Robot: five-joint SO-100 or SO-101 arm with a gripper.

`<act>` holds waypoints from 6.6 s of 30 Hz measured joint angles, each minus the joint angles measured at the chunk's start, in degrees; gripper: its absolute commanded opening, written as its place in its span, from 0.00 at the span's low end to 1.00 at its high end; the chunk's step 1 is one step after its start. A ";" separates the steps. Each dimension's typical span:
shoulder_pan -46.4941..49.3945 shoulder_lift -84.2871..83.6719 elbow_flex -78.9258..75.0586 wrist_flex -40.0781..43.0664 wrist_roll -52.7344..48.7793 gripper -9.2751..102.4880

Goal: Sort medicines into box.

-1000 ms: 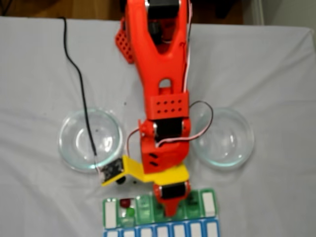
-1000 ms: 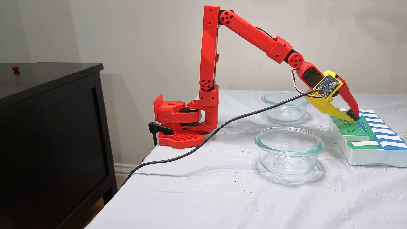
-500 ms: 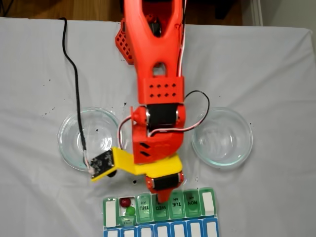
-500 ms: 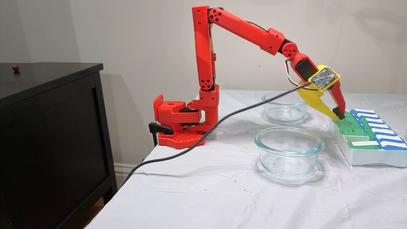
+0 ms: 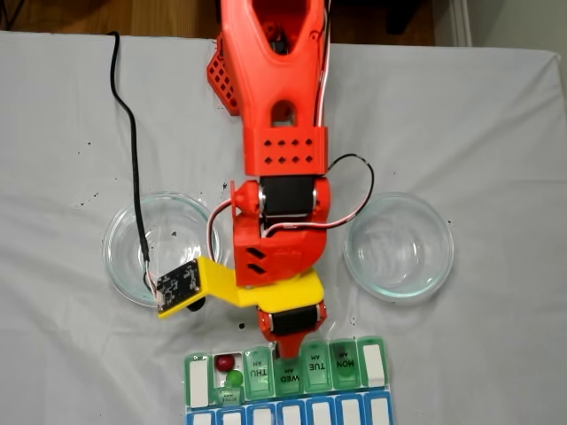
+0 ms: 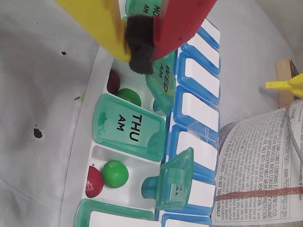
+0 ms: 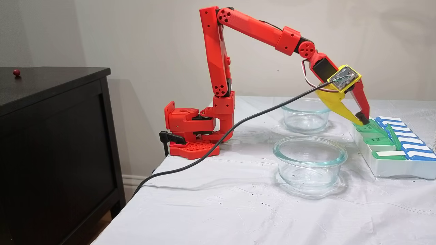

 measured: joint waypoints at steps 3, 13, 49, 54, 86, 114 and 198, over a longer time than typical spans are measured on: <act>0.00 0.00 0.35 0.26 0.00 0.08; -0.70 3.08 4.83 -1.23 -1.67 0.08; -1.23 -3.43 9.93 -16.88 1.23 0.08; -1.58 -3.43 10.72 -18.90 1.14 0.08; 6.59 9.40 11.51 -21.09 -8.70 0.08; 11.87 -8.61 -3.78 -21.97 -2.90 0.08; 9.93 -9.58 3.16 -8.09 -4.75 0.08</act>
